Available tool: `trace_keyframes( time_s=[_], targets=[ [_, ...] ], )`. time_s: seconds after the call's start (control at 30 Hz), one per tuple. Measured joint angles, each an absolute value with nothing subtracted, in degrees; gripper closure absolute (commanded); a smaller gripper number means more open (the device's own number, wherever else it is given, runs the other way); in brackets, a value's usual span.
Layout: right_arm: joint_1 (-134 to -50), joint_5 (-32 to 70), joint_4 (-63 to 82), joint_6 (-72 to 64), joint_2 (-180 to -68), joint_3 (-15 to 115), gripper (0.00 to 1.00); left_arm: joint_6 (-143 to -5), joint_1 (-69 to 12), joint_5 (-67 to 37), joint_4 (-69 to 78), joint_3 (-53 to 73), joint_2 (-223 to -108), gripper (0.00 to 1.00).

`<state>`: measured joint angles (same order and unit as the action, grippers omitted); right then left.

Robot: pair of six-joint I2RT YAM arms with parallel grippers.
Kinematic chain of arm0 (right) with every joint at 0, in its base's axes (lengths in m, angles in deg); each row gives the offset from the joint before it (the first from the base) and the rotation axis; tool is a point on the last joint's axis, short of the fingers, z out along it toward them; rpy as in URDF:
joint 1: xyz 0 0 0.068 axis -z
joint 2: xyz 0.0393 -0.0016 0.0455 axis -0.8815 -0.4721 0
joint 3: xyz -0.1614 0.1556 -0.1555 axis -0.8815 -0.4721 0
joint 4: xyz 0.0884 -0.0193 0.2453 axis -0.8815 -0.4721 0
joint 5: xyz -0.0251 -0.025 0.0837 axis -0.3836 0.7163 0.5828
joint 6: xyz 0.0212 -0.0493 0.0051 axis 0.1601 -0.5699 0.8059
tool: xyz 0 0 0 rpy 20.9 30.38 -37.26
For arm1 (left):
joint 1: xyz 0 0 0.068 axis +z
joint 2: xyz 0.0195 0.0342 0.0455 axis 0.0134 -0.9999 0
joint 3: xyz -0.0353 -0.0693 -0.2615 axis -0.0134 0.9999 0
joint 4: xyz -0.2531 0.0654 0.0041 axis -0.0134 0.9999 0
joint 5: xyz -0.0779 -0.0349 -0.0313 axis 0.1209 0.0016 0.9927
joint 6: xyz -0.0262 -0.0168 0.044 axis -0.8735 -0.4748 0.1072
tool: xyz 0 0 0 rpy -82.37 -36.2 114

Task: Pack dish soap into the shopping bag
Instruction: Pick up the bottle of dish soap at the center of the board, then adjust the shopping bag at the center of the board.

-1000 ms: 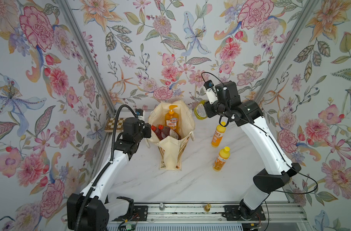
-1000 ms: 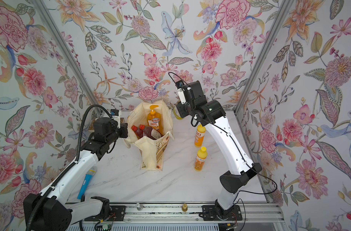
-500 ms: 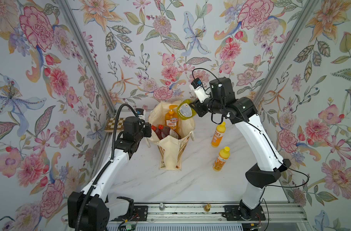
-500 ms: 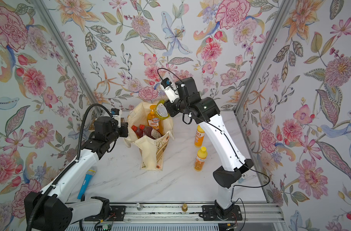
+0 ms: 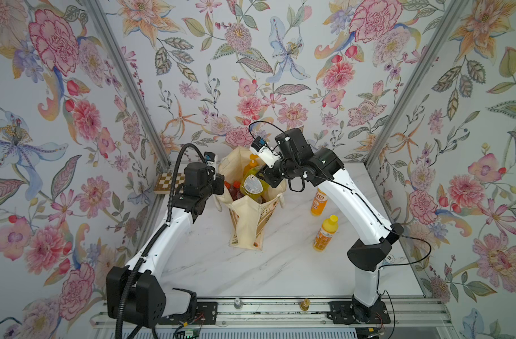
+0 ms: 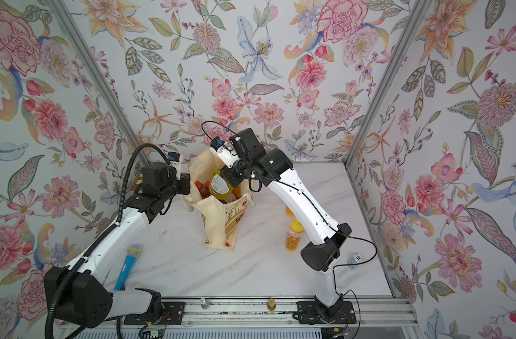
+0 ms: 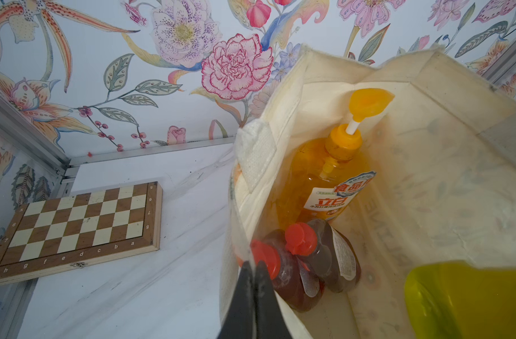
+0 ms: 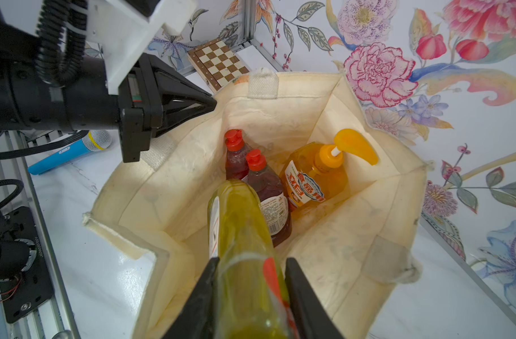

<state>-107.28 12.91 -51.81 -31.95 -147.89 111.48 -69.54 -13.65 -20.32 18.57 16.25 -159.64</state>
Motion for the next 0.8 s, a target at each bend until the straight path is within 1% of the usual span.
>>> trace_keyframes(
  time_s=[0.37,0.53,0.6,0.8],
  targets=[
    [-109.9,12.9,-51.9,-31.3,-148.1,110.5,1.00,-65.6,-12.1,-20.5,20.5,10.6,-164.2,1.00],
    [-110.8,12.9,-51.9,-30.8,-150.1,110.5,1.00,-64.9,-11.6,-20.7,20.8,9.6,-165.0,1.00],
    [-111.0,12.9,-51.9,-30.5,-151.3,110.5,1.00,-64.9,-11.5,-20.7,21.1,9.6,-165.0,0.93],
    [-111.3,12.5,-51.9,-29.7,-154.3,110.5,1.00,-66.4,-11.5,-20.6,20.6,9.6,-162.8,0.59]
  ],
)
